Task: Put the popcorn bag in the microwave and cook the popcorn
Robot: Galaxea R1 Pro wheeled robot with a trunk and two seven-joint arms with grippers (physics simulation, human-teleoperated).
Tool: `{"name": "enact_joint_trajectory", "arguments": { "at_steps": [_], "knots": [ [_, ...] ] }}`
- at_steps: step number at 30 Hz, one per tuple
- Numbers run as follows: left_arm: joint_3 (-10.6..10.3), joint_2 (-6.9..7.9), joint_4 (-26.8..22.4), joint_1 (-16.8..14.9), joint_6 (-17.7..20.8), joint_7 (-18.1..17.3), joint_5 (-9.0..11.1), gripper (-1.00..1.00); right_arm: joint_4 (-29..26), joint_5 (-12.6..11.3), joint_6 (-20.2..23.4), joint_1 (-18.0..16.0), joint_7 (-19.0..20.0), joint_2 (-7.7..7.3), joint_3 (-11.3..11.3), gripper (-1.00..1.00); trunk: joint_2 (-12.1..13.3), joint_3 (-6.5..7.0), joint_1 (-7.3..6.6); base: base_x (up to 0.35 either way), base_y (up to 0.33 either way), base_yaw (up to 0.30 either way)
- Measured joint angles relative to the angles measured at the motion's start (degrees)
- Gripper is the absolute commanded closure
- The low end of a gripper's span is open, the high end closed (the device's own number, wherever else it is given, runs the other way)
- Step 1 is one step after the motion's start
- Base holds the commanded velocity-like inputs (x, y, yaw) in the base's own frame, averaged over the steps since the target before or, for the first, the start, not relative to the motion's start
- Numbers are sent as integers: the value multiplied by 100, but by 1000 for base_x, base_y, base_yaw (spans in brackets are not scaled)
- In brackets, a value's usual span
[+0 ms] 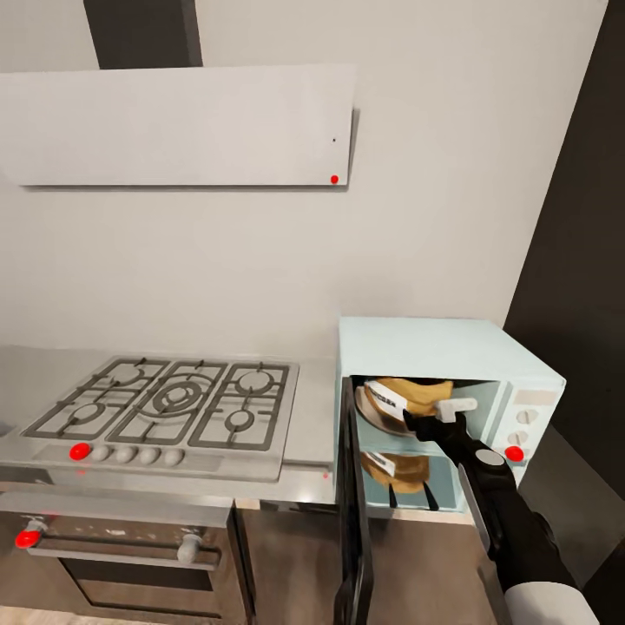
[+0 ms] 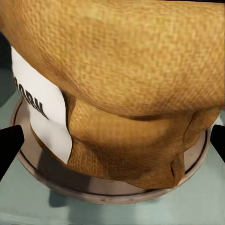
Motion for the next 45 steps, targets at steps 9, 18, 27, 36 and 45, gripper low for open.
{"name": "enact_joint_trajectory", "arguments": {
  "at_steps": [9,18,27,36,45],
  "knots": [
    [8,-1,0,0,2,0,16,-100,14,0,-6,0,0,0,4,-100,0,0,4,-218,0,0],
    [9,-2,0,0,2,0,18,-100,-5,0,-244,37,10,-10,23,-100,1,0,4,-337,0,0],
    [9,-2,0,0,2,0,18,-100,-5,-8,-442,52,47,-12,1,-100,0,0,4,-338,0,0],
    [9,-2,0,0,2,0,18,-100,-25,-8,-454,52,82,-16,45,-100,1,0,4,-339,0,0],
    [10,-2,1,0,1,0,18,-100,-26,-8,-466,53,84,-21,45,-100,0,0,4,-339,0,0]
  ]
}}
